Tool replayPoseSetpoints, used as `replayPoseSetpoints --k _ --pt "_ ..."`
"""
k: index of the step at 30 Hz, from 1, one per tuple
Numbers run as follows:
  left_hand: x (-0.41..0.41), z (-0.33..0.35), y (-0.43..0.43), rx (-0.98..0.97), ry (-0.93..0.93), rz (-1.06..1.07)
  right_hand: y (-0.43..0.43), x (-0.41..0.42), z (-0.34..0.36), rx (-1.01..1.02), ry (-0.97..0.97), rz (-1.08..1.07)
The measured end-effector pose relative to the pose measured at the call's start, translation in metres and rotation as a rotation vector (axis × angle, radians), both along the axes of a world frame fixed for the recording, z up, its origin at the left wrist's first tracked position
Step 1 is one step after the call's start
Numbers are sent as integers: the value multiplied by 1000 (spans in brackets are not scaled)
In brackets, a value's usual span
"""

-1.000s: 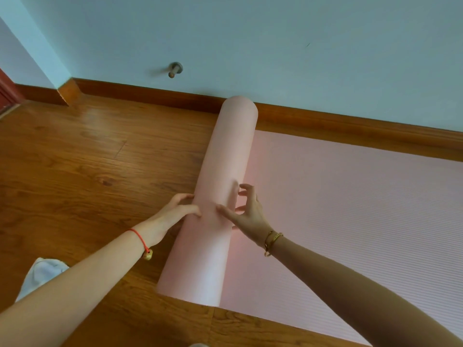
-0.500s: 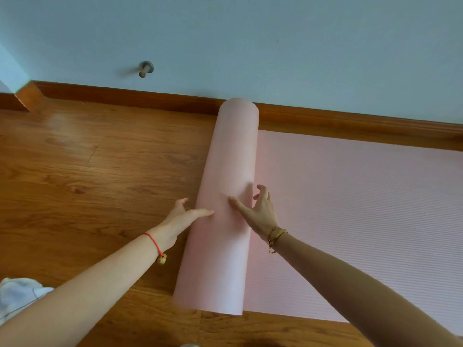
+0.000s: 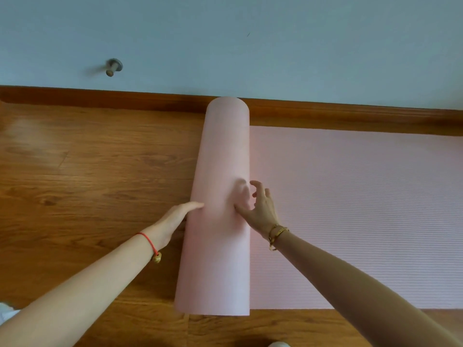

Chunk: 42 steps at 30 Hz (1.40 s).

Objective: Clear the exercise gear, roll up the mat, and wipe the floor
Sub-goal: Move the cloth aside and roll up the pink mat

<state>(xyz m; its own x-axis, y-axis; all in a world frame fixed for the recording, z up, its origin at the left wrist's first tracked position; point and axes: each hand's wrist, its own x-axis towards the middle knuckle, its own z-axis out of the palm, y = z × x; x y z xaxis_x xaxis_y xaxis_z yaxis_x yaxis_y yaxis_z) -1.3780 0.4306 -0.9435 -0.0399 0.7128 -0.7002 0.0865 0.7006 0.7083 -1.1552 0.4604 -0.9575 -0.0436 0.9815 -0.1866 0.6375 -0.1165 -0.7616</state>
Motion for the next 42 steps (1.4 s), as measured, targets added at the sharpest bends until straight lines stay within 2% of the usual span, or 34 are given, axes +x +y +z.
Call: replayPoseSetpoints --k 3,7,12,16,21,24,28,36,39,42 --pt "12 3 7 23 44 -61 -1 13 4 57 21 15" --pt "28 9 13 72 32 -25 0 28 9 77 38 -32" --pt "42 7 19 34 -70 84 3 43 13 -3 93 -124" --pt "50 6 22 -36 -132 70 -2 46 12 -186 224 -98" --pt "50 8 25 -35 -142 27 -3 36 14 -209 200 -45" --pt "46 12 27 -13 -134 78 1 19 18 -216 259 -4" --pt "25 22 29 40 -97 152 10 -12 21 -271 371 63" --pt "-63 45 23 143 107 201 6 -95 29 -452 720 224" --pt "-89 48 12 154 170 226 -1 -122 27 -501 755 295" --pt "-99 43 3 160 206 256 -3 -132 21 -546 700 324"
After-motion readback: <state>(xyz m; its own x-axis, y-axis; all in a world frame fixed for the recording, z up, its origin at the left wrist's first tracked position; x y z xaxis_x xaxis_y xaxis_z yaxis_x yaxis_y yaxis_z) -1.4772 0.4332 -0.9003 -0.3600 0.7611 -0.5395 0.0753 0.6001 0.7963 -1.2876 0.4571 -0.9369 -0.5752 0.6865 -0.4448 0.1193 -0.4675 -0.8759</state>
